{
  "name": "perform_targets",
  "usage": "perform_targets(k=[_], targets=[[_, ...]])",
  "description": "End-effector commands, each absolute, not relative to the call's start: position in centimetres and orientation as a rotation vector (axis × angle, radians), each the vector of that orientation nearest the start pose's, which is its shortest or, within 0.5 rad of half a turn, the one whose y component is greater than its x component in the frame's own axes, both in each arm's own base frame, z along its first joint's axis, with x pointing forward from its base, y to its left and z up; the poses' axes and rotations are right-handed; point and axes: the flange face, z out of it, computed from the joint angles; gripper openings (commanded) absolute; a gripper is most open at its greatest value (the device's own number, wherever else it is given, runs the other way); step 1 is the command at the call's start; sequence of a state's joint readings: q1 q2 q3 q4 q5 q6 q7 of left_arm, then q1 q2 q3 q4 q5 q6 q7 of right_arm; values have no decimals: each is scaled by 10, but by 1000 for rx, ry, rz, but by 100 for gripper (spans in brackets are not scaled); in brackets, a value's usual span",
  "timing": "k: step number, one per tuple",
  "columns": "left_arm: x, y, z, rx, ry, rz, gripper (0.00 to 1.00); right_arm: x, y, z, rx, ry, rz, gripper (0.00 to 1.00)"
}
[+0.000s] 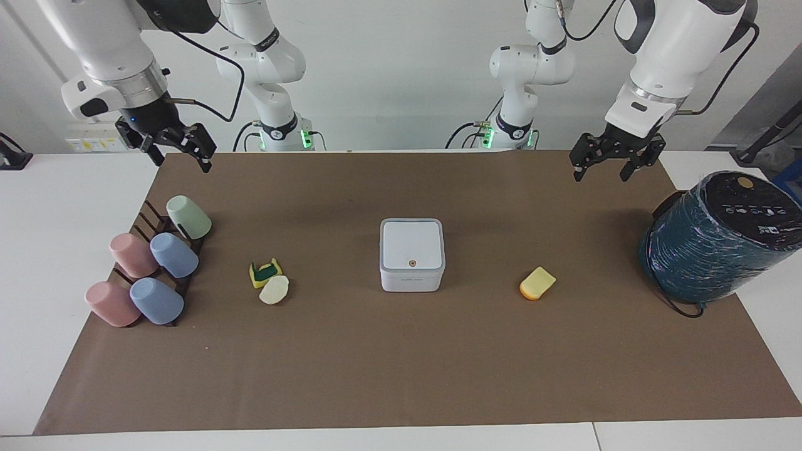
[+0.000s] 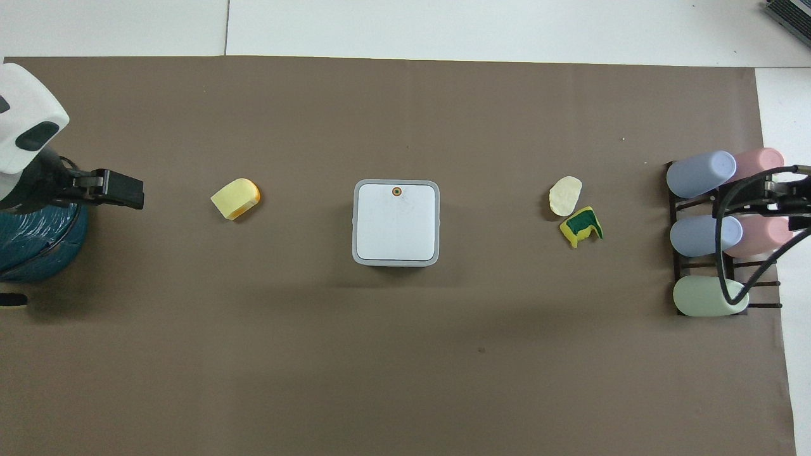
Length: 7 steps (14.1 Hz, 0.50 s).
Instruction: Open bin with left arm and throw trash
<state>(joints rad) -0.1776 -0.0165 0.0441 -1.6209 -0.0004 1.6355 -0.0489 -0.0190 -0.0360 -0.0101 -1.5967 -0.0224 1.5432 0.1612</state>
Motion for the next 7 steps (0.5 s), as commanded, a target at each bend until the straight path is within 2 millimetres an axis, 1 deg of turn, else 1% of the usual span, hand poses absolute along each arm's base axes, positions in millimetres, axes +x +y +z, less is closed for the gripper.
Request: perform_targets(k=[1, 7], targets=[[545, -73, 615, -3142, 150, -74, 100, 537, -20, 632, -3168, 259, 2, 100], [545, -74, 616, -3143, 135, -74, 100, 537, -20, 632, -3168, 259, -1, 100]])
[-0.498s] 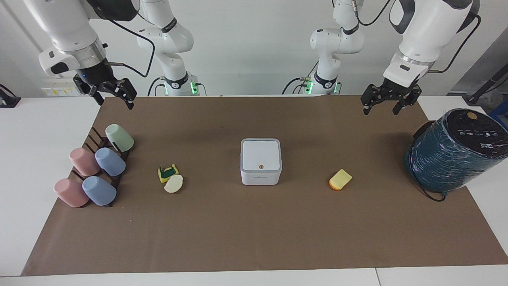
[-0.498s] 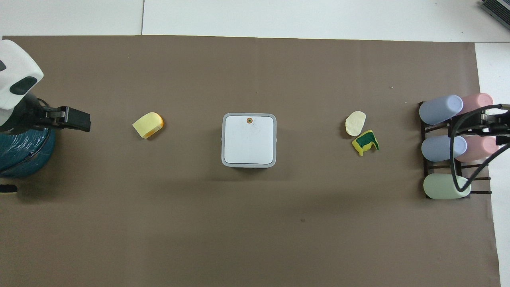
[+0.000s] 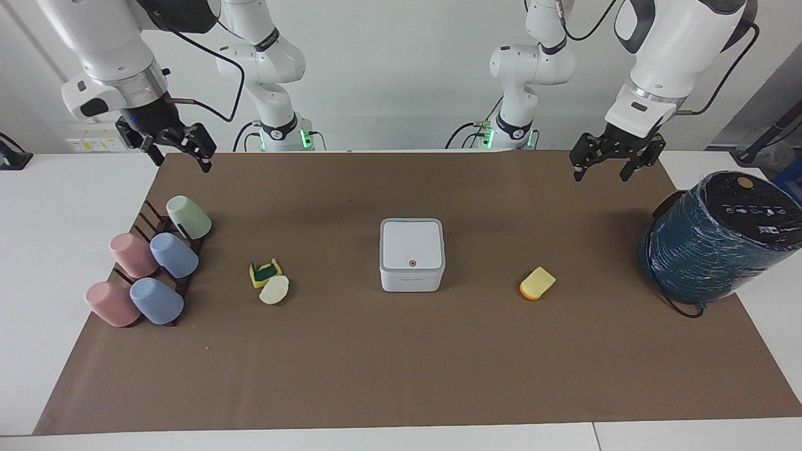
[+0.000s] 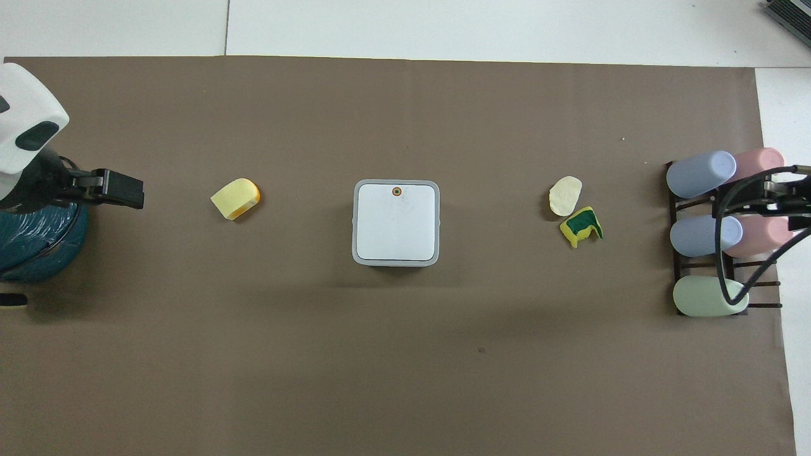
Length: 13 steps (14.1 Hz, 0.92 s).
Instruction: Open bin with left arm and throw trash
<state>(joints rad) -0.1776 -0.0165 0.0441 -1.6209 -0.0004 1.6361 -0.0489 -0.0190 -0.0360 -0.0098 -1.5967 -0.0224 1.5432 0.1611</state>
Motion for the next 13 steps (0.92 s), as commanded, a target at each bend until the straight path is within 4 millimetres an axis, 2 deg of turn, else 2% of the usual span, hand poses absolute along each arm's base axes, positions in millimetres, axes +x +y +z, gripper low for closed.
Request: perform_targets(k=[1, 7, 9, 12, 13], targets=[[544, -75, 616, -3144, 138, -69, 100, 537, -20, 632, -3168, 259, -1, 100], [544, -79, 616, -3144, 147, -72, 100, 538, -20, 632, -3168, 259, -3, 100], [542, -78, 623, -3204, 130, -86, 100, 538, -20, 632, -3168, 259, -3, 100], [543, -92, 624, -3230, 182, -132, 100, 538, -21, 632, -3167, 261, -3, 100], [540, -108, 623, -3227, 234, -130, 100, 538, -21, 632, -3167, 261, -3, 100]])
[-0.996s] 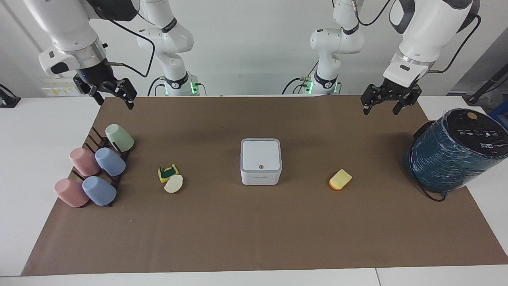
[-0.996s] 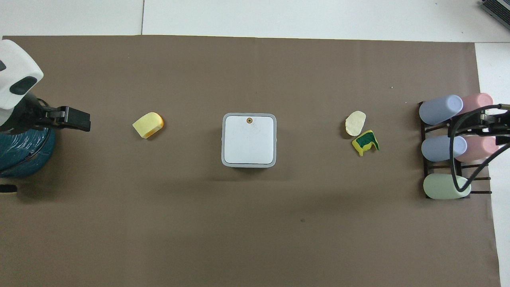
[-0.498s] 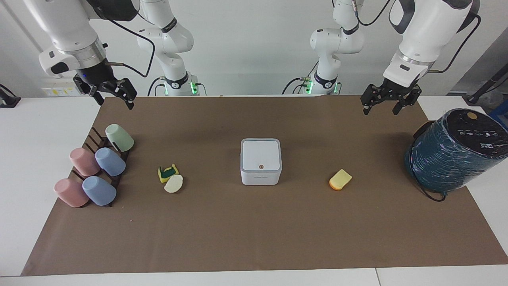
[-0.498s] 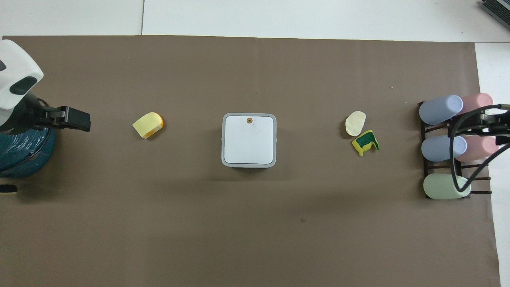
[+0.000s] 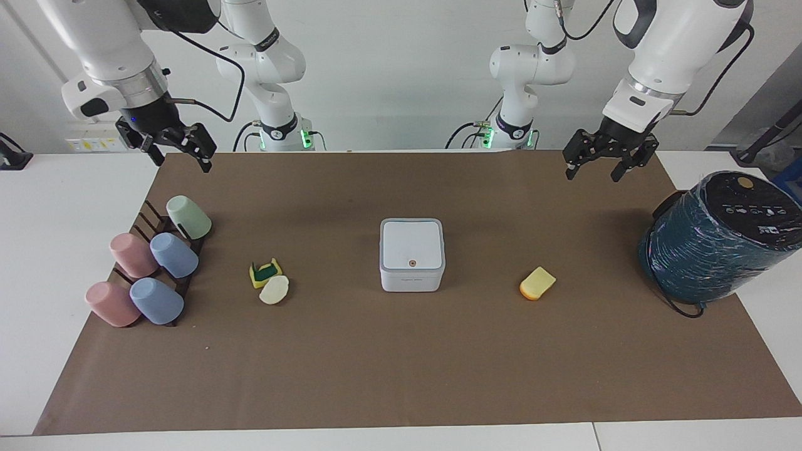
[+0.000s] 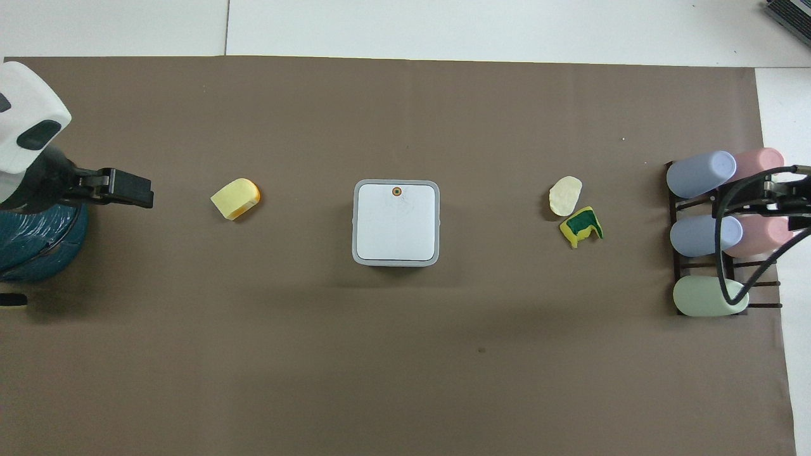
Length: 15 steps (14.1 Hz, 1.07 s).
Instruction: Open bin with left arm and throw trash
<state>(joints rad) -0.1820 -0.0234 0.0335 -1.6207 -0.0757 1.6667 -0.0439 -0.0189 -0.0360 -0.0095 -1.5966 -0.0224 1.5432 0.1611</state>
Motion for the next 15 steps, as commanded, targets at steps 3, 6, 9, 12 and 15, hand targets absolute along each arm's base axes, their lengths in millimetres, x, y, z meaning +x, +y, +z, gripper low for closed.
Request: perform_targets(k=[3, 6, 9, 12, 15], targets=[[534, -139, 609, -3228, 353, -245, 100, 538, -21, 632, -3167, 261, -3, 100], [521, -211, 604, -3282, 509, -339, 100, 538, -21, 632, -3167, 259, -5, 100], [520, -272, 583, -3323, 582, -412, 82, 539, -21, 631, -3167, 258, -5, 100], [523, -309, 556, -3313, 652, -442, 24, 539, -21, 632, -3167, 256, -17, 100], [525, -356, 518, -3297, 733, -501, 0, 540, -19, 633, -3168, 243, -32, 100]])
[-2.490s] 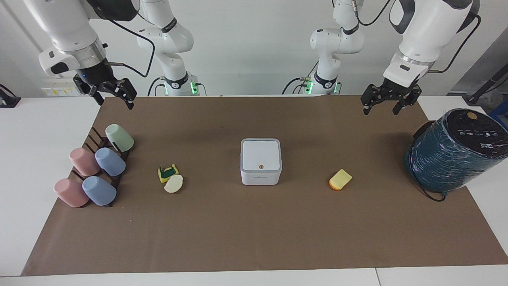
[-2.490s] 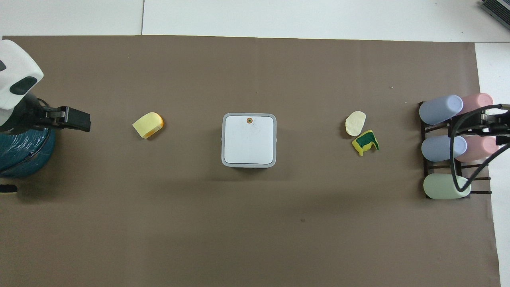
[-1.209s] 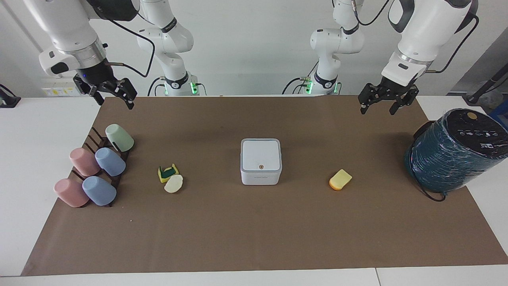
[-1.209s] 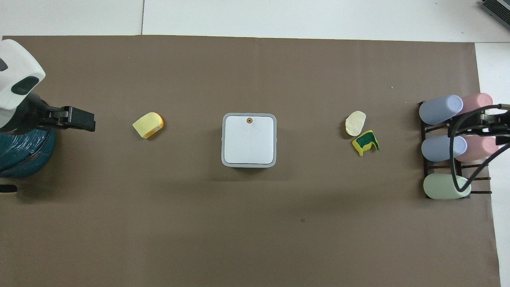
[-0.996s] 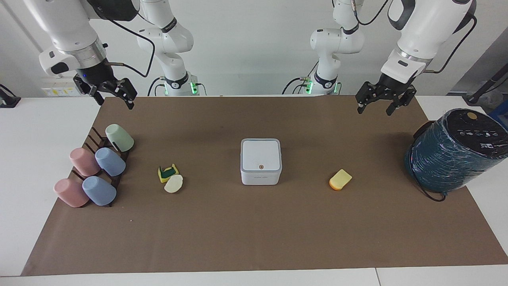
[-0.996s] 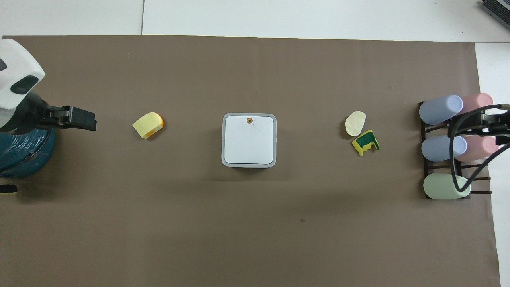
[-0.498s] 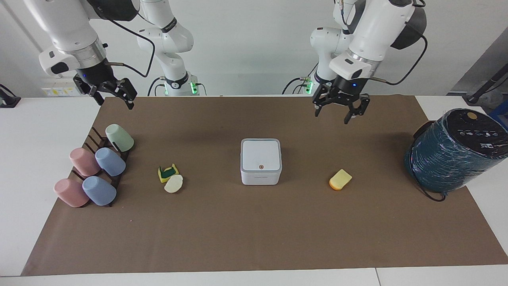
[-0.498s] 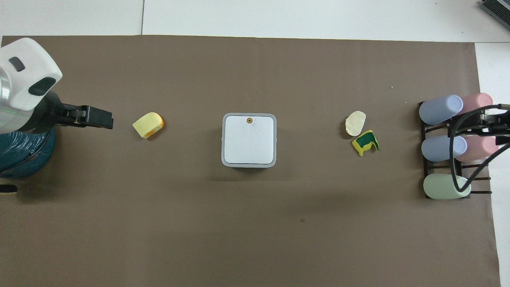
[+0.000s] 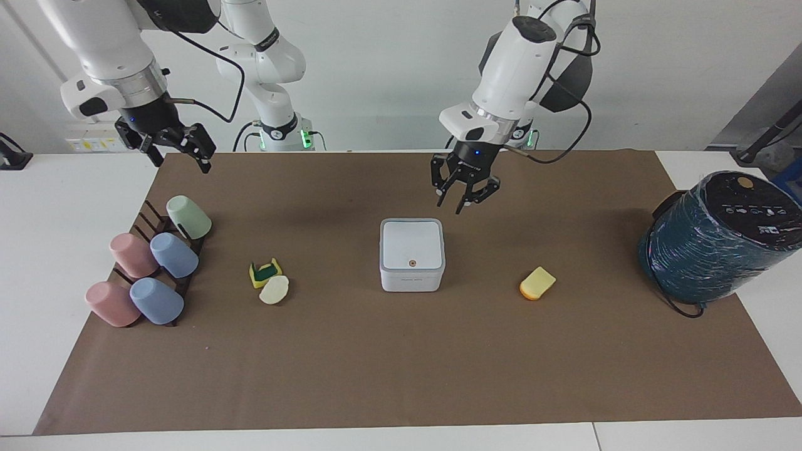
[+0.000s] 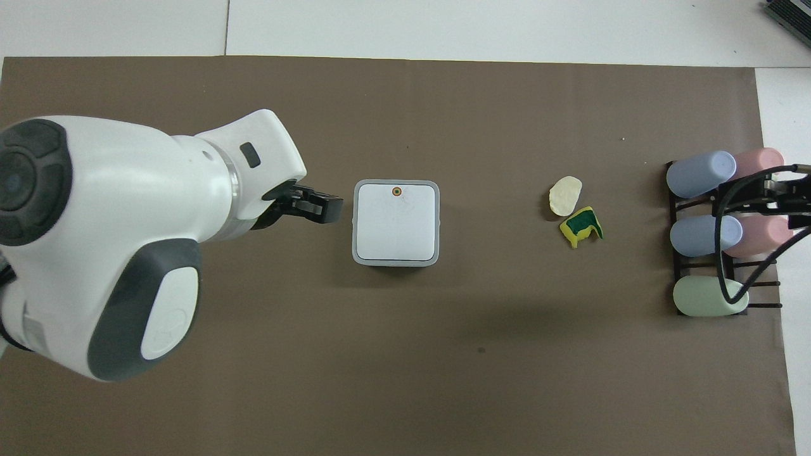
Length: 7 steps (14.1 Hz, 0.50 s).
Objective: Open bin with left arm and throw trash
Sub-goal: 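Reach the left gripper over to the white bin lid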
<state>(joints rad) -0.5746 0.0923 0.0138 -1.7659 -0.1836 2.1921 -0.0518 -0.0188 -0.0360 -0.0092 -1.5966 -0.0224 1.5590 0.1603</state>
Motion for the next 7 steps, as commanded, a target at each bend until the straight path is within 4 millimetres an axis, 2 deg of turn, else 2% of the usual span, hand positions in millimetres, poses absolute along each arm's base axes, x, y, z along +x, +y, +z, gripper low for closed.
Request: perform_targets(k=[1, 4, 7], targets=[[531, -362, 502, -3295, 728, -517, 0, 540, -20, 632, -3170, 217, -32, 100], [540, -368, 478, -3290, 718, -533, 0, 540, -21, 632, -3172, 187, -36, 100], [552, -380, 441, -3282, 710, -566, 0, 541, -21, 631, -3172, 187, -36, 100]])
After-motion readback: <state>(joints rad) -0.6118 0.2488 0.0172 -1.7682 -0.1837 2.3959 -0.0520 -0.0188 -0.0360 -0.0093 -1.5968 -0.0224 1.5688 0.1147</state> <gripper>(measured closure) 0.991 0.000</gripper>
